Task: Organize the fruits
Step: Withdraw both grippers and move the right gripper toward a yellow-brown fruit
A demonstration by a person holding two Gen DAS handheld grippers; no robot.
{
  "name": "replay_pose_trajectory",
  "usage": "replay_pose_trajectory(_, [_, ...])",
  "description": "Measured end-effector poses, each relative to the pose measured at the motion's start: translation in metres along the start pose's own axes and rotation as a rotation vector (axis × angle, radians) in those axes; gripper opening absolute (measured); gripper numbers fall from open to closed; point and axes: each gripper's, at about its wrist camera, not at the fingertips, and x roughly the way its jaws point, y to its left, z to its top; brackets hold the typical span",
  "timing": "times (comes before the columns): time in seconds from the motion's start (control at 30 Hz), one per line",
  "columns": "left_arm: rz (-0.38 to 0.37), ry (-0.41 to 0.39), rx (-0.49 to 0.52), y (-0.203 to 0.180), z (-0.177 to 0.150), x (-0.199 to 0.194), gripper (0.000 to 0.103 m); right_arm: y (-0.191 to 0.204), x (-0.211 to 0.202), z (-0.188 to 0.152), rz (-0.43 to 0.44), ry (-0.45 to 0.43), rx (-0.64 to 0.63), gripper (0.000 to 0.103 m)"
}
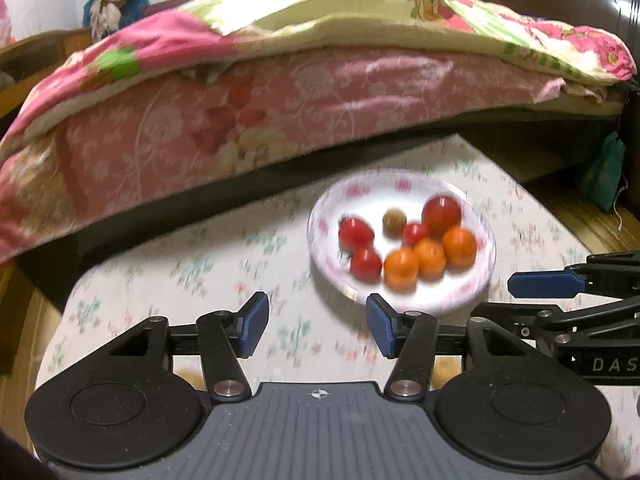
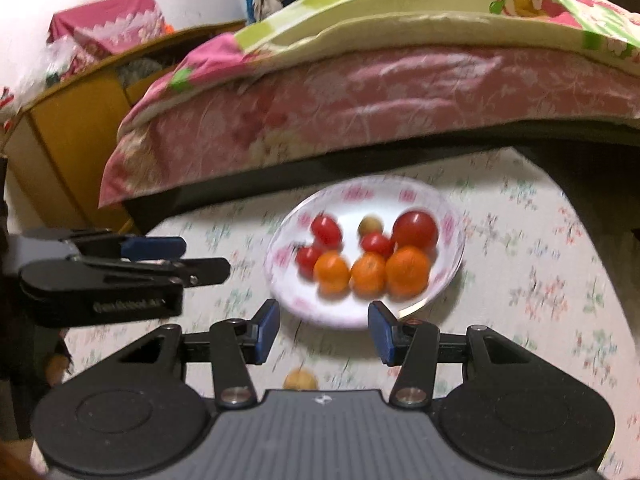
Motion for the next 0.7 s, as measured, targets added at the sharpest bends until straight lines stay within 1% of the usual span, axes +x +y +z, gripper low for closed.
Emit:
replay_pose_trajectory(0.1, [0.0,0.026,-0.001,0.004,-0.013,-0.008,0.065,0.01,-0.002,-0.013,0.018,0.031,-0.005,0.042])
replay_pose_trajectory(0.17, [-0.009,0.048,-0.003,0.005,-0.021,-0.011,0.066,0.018,0.001,-0.02,0.017,0.05,-0.031,0.042])
replay_pose_trajectory(0.27, [-0.008,0.059,0.018,0.005,-0.034,-0.018,0.066,0.026,0.011,-0.028,0.009,0.075,-0.085,0.043])
replay_pose_trajectory(0.33, [-0.01,0.063,0.014,0.007,-0.04,-0.018,0.069,0.028,0.018,-0.031,0.017,0.092,-0.094,0.043])
replay_pose_trajectory(0.43, [0.009,0.079,0.012,0.013,-0.048,-0.013,0.069,0.027,0.028,-0.035,0.019,0.122,-0.101,0.042])
replay_pose_trajectory(0.57, [0.023,0.104,-0.015,0.026,-0.056,-0.007,0.069,0.027,0.036,-0.037,0.027,0.132,-0.108,0.042])
replay_pose_trajectory(0.67, [0.032,0.094,-0.031,0.035,-0.058,-0.008,0.07,0.027,0.041,-0.036,0.03,0.135,-0.112,0.042])
replay_pose_trajectory(0.7, [0.04,0.088,-0.035,0.038,-0.057,-0.008,0.071,0.027,0.043,-0.036,0.03,0.135,-0.112,0.042])
